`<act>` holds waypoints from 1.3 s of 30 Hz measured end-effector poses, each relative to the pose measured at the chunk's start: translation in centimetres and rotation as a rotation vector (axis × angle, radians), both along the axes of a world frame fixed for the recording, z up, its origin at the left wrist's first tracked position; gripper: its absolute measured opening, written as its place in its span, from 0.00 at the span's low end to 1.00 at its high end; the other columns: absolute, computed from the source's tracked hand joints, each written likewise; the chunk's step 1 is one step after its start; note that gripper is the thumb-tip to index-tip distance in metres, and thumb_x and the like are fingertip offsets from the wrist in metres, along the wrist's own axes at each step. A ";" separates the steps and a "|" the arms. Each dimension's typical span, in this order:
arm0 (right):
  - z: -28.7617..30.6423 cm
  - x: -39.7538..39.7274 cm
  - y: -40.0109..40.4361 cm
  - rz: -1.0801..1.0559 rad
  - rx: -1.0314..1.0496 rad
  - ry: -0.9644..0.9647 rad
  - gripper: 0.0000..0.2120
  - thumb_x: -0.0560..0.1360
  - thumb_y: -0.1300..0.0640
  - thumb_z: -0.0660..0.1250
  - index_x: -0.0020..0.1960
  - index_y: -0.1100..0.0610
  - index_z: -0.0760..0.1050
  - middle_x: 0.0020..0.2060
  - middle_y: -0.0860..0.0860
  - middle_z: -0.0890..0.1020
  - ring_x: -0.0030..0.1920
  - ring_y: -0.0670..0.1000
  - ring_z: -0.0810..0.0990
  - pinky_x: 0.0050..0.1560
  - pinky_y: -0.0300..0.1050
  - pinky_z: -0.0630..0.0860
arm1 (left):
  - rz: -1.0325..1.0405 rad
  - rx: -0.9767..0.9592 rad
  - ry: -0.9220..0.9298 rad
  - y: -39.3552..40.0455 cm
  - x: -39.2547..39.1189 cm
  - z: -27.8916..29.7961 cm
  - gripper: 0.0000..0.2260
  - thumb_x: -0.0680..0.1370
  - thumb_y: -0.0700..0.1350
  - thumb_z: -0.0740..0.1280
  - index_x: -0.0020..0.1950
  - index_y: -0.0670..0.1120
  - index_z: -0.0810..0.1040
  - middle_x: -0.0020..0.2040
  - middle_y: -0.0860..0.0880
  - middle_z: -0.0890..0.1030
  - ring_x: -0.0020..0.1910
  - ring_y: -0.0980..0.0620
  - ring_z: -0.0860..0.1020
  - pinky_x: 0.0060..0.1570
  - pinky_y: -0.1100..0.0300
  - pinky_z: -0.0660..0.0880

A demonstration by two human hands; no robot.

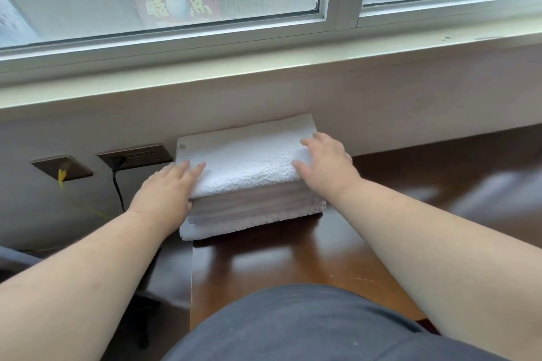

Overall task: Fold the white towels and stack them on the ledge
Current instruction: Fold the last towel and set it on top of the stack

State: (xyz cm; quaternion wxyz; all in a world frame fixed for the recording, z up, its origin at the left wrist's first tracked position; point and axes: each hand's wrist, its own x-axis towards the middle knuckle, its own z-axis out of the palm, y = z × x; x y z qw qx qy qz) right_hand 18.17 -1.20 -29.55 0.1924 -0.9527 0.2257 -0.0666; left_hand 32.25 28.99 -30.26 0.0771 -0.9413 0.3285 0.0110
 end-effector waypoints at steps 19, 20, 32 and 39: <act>-2.6 1.2 2.2 0.327 -0.320 0.236 0.38 0.76 0.68 0.53 0.81 0.51 0.43 0.81 0.51 0.46 0.80 0.54 0.42 0.78 0.55 0.44 | 0.736 -0.786 0.496 -1.1 4.7 1.1 0.35 0.75 0.68 0.60 0.74 0.47 0.67 0.68 0.45 0.73 0.66 0.43 0.72 0.59 0.54 0.66; -2.7 1.2 2.2 0.330 -0.314 0.237 0.39 0.75 0.69 0.53 0.81 0.51 0.43 0.81 0.51 0.46 0.80 0.54 0.42 0.78 0.55 0.44 | 0.762 -0.707 0.513 -1.5 5.0 1.1 0.33 0.74 0.67 0.61 0.71 0.46 0.71 0.64 0.45 0.76 0.61 0.42 0.74 0.56 0.54 0.68; 0.7 3.5 -2.7 0.052 0.328 -0.068 0.24 0.80 0.41 0.59 0.72 0.51 0.71 0.72 0.51 0.71 0.73 0.51 0.66 0.71 0.45 0.61 | 0.775 -0.679 0.513 -3.2 6.8 -0.2 0.16 0.72 0.57 0.62 0.53 0.47 0.72 0.43 0.47 0.77 0.42 0.45 0.76 0.39 0.56 0.71; 0.8 9.5 -5.9 -0.339 0.509 0.000 0.23 0.76 0.49 0.69 0.67 0.55 0.71 0.61 0.55 0.78 0.55 0.58 0.80 0.55 0.53 0.79 | 0.689 -0.662 0.390 -3.8 7.8 -0.5 0.09 0.78 0.52 0.63 0.51 0.48 0.75 0.39 0.49 0.76 0.38 0.46 0.75 0.40 0.56 0.69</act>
